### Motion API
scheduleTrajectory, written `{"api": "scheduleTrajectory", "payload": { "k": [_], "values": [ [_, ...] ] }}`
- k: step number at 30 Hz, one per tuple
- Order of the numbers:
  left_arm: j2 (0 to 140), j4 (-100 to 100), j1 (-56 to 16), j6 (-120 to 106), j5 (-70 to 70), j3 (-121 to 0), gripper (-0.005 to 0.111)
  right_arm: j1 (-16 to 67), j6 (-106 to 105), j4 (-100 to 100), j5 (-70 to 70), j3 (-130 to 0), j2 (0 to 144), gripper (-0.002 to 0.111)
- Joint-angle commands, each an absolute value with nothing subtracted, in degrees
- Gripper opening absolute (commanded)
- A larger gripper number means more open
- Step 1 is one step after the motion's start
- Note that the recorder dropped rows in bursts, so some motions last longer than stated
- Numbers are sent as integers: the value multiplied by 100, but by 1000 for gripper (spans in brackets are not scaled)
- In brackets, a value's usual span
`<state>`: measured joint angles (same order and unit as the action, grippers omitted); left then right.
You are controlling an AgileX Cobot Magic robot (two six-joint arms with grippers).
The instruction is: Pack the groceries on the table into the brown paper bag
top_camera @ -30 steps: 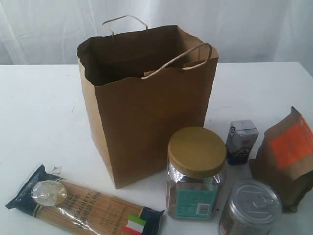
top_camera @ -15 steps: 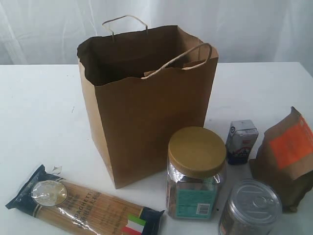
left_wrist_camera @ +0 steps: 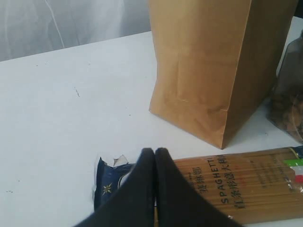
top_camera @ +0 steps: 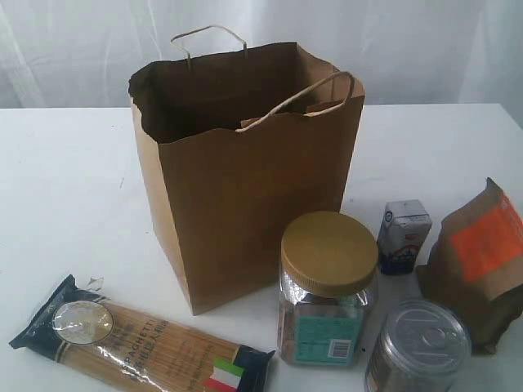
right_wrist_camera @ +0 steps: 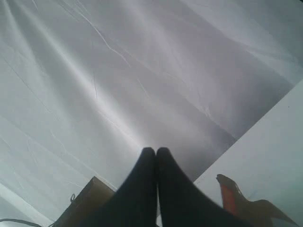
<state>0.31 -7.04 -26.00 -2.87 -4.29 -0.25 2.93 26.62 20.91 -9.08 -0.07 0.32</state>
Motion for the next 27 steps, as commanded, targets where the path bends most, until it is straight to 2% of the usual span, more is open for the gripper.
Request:
{"api": "scheduleTrajectory", "payload": {
  "k": [1,8,11,13,16,21,24,26,27],
  "values": [
    [0,-717,-2585,-281,-452,0,0,296,2743,2084,-885,0,0,0],
    [0,-717,-2585,-281,-452,0,0,296,2969,1964,-858,-137,0,0],
    [0,-717,-2585,-281,-452,0,0,296,2969,804,-510,-538,0,0],
    [0,-717,-2585,-281,-452,0,0,344,2969,75,193,-1053,0,0],
    [0,-717,-2585,-281,-452,0,0,530,2409,0,1589,-1890,147,0],
    [0,-717,-2585,-281,-452,0,0,881,-768,1500,3556,-3109,1089,0],
    [0,-717,-2585,-281,-448,0,0,959,-1838,2237,4498,-3696,1861,1],
    [0,-717,-2585,-281,-448,0,0,959,-2092,2368,4934,-3949,2323,7],
    [0,-717,-2585,-281,-448,0,0,959,-2232,2368,5155,-4094,2599,14]
  ]
}}
